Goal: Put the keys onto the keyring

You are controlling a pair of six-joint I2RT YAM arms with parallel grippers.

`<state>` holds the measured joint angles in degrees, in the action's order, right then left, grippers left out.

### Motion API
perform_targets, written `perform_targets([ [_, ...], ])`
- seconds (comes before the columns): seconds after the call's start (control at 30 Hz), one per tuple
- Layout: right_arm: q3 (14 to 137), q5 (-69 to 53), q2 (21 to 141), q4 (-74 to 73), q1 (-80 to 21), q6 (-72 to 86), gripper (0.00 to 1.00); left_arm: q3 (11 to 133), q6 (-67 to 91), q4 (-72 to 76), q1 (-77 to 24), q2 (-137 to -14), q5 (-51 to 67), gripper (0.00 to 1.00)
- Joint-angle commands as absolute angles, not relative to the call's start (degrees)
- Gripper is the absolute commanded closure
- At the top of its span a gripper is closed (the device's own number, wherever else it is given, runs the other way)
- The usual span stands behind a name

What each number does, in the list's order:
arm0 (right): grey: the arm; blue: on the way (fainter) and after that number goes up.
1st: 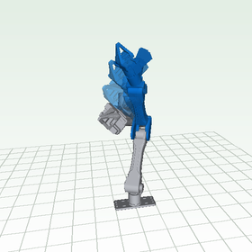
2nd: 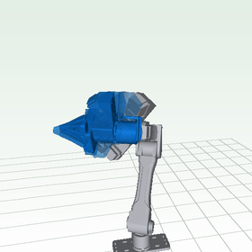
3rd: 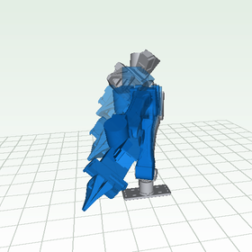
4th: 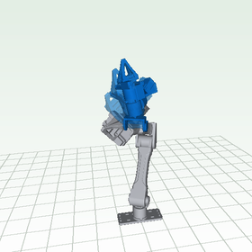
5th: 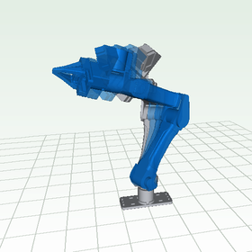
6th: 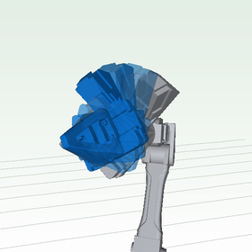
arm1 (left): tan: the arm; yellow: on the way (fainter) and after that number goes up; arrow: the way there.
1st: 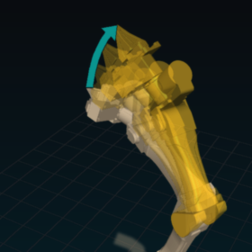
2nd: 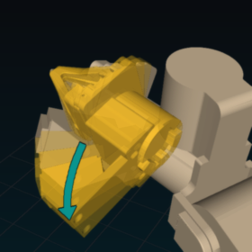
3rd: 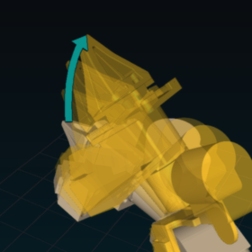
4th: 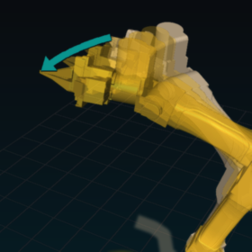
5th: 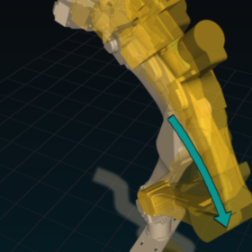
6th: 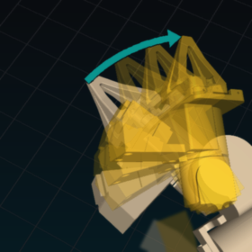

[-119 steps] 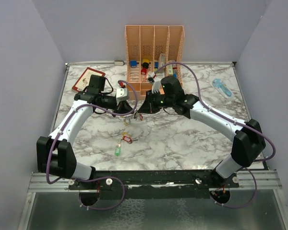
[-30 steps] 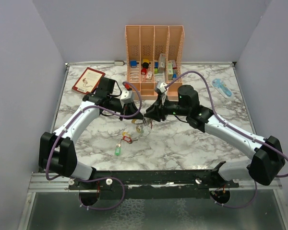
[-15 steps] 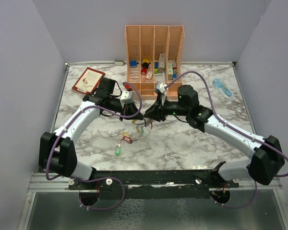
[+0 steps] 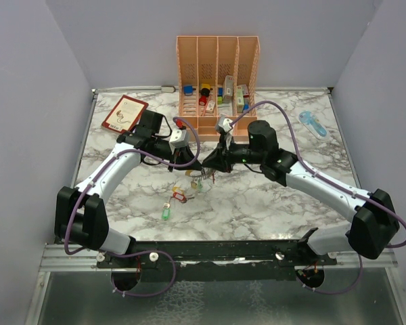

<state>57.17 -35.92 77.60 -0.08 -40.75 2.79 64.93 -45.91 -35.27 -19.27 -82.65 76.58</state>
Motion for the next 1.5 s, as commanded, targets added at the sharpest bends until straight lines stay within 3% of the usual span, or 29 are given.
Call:
perform_targets([
  [0.0,57.7,-37.1,78.1,0.1,-40.4,3.1,0.86,66.9,-47.5,-35.9,-19.7,-82.8,80.4,1.00],
  [0.37,56.9,-36.7,77.8,-0.7,-40.3,3.9,0.84,67.3,-47.8,-36.0,-19.7,-82.9,80.0,1.00],
  [0.6,57.0,-37.0,78.0,-0.8,-40.3,4.1,0.87,67.3,-47.8,-36.2,-19.7,-82.7,79.9,1.00],
  [0.77,57.2,-37.3,78.7,-1.6,-40.3,4.2,0.98,67.6,-47.8,-36.2,-19.7,-82.7,79.6,1.00],
  [0.97,59.7,-34.5,80.2,-6.8,-40.1,6.3,0.99,67.4,-44.1,-33.0,-19.6,-82.6,76.4,1.00],
  [1.3,69.7,-27.3,80.1,-27.0,-40.1,14.3,0.99,66.7,-36.5,-25.7,-19.7,-83.1,67.2,0.78],
  [1.47,73.6,-22.5,80.5,-35.7,-40.2,22.7,0.99,68.0,-32.1,-23.3,-19.7,-83.5,64.4,0.60],
])
